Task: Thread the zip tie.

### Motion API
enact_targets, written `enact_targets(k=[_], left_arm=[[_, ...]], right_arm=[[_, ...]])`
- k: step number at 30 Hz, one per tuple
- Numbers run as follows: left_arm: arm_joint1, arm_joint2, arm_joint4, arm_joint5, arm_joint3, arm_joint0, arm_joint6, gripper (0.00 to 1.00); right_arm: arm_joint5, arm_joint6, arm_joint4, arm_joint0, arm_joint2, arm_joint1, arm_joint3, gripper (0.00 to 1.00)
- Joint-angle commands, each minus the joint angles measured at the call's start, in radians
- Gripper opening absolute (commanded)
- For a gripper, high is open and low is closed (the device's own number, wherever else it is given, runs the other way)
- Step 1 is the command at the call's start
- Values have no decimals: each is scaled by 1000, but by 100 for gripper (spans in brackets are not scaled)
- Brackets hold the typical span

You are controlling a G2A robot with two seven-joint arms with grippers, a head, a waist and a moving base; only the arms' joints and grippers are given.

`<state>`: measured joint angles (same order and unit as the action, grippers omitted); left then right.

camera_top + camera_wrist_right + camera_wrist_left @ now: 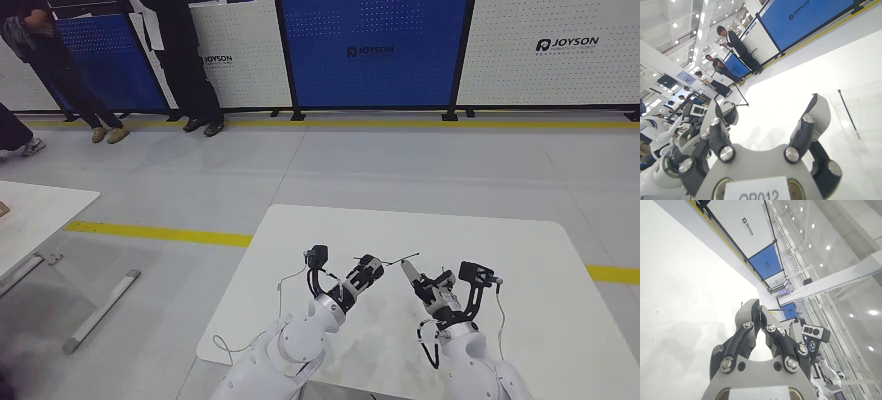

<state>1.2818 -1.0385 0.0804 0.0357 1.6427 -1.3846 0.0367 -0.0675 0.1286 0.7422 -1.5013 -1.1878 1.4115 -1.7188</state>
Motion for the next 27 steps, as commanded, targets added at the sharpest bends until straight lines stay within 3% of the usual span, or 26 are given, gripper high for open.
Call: enact_targets(k=[1,8,12,22,27], left_arm=[[0,0,-3,0,0,0,-2,0],[11,-13,-129,3,9,-12,-51,0],[13,-20,-200,7,24,-19,-5,0],[12,-21,-204,6,26,-17,11,0],[14,-25,-248,1,23,-18,28,0]], right_arm=[[3,1,4,1,1,0,0,100],[129,-35,204,-6,-24,-22,45,100],[189,-30,309,2,-42,-35,84,100],[191,-28,312,4,-42,-35,88,100],[233,-5,408,32,-15,-40,116,100]])
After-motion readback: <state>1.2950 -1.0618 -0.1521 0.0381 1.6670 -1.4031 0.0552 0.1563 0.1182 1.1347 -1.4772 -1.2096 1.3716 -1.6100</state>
